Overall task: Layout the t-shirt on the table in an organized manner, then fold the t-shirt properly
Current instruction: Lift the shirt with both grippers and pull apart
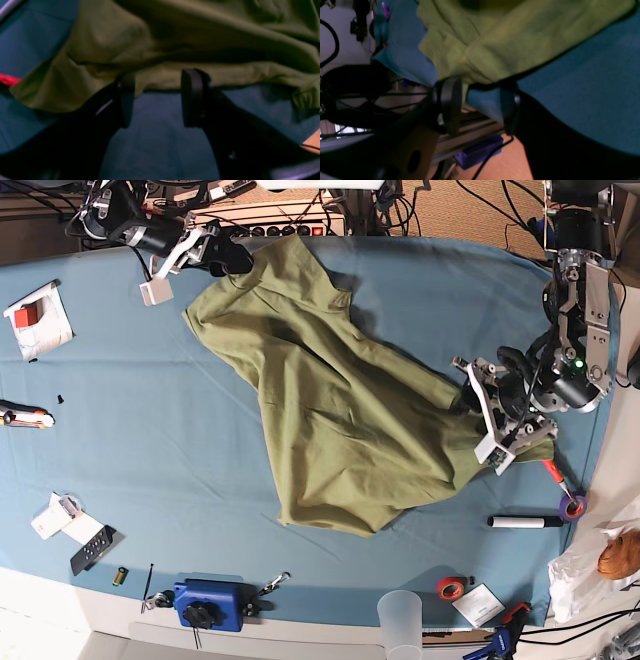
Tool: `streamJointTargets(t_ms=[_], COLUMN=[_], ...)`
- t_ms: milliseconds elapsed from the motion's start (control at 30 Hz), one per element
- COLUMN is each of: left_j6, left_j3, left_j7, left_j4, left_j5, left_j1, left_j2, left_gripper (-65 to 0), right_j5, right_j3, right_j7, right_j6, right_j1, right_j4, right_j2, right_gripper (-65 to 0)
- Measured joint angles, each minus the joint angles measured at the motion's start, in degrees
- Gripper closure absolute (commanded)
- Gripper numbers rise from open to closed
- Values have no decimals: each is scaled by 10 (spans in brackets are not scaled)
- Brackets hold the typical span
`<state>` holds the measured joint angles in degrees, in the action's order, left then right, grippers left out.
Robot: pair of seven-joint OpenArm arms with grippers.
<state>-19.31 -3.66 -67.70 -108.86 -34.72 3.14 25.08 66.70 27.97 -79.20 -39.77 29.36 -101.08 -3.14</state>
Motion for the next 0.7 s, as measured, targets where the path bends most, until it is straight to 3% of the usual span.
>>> streamJointTargets(t_ms=[167, 400, 600, 700], left_j6=[0, 0, 0, 0], left_j3=[0, 0, 0, 0], left_j7=[1, 1, 3, 3], left_j4=[0, 0, 0, 0], left_j5=[0, 0, 0, 0], left_j1=[-7, -7, -7, -7], left_j2=[0, 0, 0, 0], left_gripper=[-301, -301, -301, -301], right_j5=[-2, 52, 33, 69], right_j3=[0, 0, 0, 0], right_j7=[4, -14, -4, -5], right_j6=[0, 0, 1, 0], right_j1=[0, 2, -3, -3], right_j4=[0, 2, 2, 3], right_j2=[0, 4, 16, 19], right_gripper=[-266, -266, -266, -266])
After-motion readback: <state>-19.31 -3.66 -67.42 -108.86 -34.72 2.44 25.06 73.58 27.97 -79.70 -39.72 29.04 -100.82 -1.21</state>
